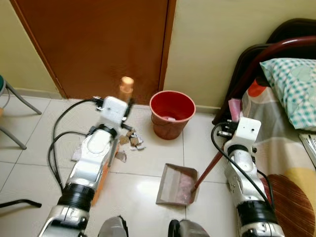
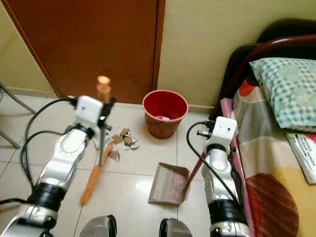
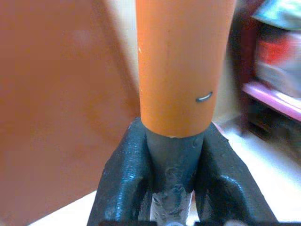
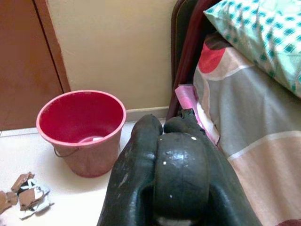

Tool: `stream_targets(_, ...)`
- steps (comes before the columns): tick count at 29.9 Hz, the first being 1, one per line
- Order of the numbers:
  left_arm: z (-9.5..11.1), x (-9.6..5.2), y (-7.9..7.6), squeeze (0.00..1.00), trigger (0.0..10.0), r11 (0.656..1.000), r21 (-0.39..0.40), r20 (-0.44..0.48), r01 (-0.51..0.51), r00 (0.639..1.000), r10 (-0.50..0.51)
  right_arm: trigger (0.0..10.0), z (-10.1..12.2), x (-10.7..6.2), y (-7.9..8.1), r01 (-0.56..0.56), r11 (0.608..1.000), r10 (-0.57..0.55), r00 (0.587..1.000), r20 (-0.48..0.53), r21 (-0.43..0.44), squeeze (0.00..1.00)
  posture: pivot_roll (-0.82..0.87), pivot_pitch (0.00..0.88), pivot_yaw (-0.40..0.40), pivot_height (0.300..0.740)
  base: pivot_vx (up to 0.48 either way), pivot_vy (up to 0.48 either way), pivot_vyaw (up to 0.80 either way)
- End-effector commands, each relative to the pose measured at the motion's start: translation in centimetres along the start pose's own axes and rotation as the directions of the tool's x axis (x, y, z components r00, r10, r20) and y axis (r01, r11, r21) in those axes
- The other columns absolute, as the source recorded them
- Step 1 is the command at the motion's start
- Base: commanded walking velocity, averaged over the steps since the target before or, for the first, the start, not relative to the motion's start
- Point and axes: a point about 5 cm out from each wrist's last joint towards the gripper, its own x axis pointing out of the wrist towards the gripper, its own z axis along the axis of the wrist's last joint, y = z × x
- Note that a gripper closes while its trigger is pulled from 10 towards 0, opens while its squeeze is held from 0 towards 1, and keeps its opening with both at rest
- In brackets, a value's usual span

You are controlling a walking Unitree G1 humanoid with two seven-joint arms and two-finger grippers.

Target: Sweep floor

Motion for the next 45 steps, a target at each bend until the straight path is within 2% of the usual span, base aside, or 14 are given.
stream_targets(1,-0.3,0.2,-1.0,0.00,10.0,0.995,0.039,-0.019,0.087,0.996,-0.086,10.0,0.4,0.3,0.0,0.014,1.000,-0.013,1.000,0.025,-0.013,0.00,0.01,0.104,-0.023,0.740,0.000,0.000,0.00)
stream_targets(7,-1.6,-0.5,-2.9,0.00,10.0,0.980,-0.041,-0.066,0.194,0.978,-0.196,10.0,0.7,0.8,0.3,0.026,1.000,-0.026,0.999,0.031,-0.003,0.00,0.01,0.105,-0.023,0.740,0.000,0.000,0.00)
stream_targets(9,-1.3,-0.9,-3.4,0.00,10.0,0.968,-0.147,-0.043,0.201,0.977,-0.209,10.0,0.9,1.1,0.7,0.015,1.000,-0.015,0.999,0.033,-0.012,0.00,0.02,0.106,-0.026,0.740,0.000,0.000,0.00)
stream_targets(12,-0.9,-1.1,-3.8,0.00,10.0,0.954,-0.220,-0.021,0.202,0.977,-0.212,10.0,0.7,1.4,1.1,0.004,0.999,-0.003,1.000,0.010,-0.034,0.00,0.02,0.108,-0.029,0.740,0.000,0.000,0.00)
stream_targets(13,-0.5,-1.3,-4.0,0.00,10.0,0.938,-0.283,0.003,0.201,0.978,-0.208,10.0,0.3,1.6,1.5,-0.002,0.999,0.001,1.000,-0.022,-0.051,0.00,0.03,0.110,-0.034,0.740,0.000,0.000,0.00)
stream_targets(14,-0.5,-1.3,-4.0,0.00,10.0,0.938,-0.283,0.003,0.201,0.978,-0.208,10.0,0.3,1.6,1.5,-0.002,0.999,0.001,1.000,-0.022,-0.051,0.00,0.03,0.110,-0.034,0.740,0.000,0.000,0.00)
stream_targets(16,0.5,-1.5,-4.4,0.00,10.0,0.907,-0.368,0.055,0.205,0.978,-0.199,10.0,0.0,1.9,2.3,-0.024,0.996,0.019,0.998,-0.064,-0.083,0.00,0.03,0.111,-0.039,0.740,0.000,0.000,0.00)
stream_targets(20,1.3,-1.3,-4.1,0.00,10.0,0.868,-0.466,0.100,0.174,0.985,-0.144,10.0,-0.2,2.1,3.2,-0.058,0.992,0.048,0.994,-0.093,-0.113,0.00,0.03,0.112,-0.045,0.740,0.000,0.000,0.00)
stream_targets(29,3.0,-0.6,-1.5,0.00,10.0,0.743,-0.666,0.151,0.066,0.987,0.047,10.0,-0.6,2.2,4.4,-0.116,0.984,0.099,0.987,-0.127,-0.133,0.00,0.03,0.113,-0.049,0.740,0.000,0.000,0.00)
stream_targets(30,2.9,-0.8,-0.3,0.00,10.0,0.763,-0.646,0.142,0.021,0.985,0.094,10.0,-0.7,2.2,4.3,-0.114,0.985,0.097,0.987,-0.131,-0.127,0.00,0.02,0.114,-0.048,0.740,0.000,0.000,0.00)
stream_targets(33,2.7,-1.2,1.1,0.00,10.0,0.788,-0.614,0.127,-0.034,0.982,0.142,10.0,-0.8,2.3,4.0,-0.108,0.988,0.092,0.986,-0.136,-0.111,0.00,0.02,0.115,-0.048,0.740,0.000,0.000,0.00)
stream_targets(38,2.0,-2.9,4.9,0.00,10.0,0.853,-0.491,0.084,-0.178,0.965,0.249,10.0,-0.7,2.2,3.1,-0.098,0.987,0.082,0.989,-0.127,-0.125,0.00,0.03,0.118,-0.050,0.740,0.000,0.000,0.00)
stream_targets(41,1.4,-4.1,6.2,0.00,10.0,0.865,-0.441,0.059,-0.241,0.953,0.296,10.0,-0.9,2.2,2.4,-0.085,0.990,0.070,0.989,-0.133,-0.109,0.00,0.04,0.120,-0.050,0.740,0.000,0.000,0.00)
stream_targets(45,0.2,-5.4,6.8,0.00,10.0,0.877,-0.374,0.015,-0.301,0.944,0.331,10.0,-0.9,2.2,1.9,-0.101,0.989,0.088,0.989,-0.120,-0.110,0.00,0.04,0.118,-0.050,0.740,0.000,0.000,0.00)
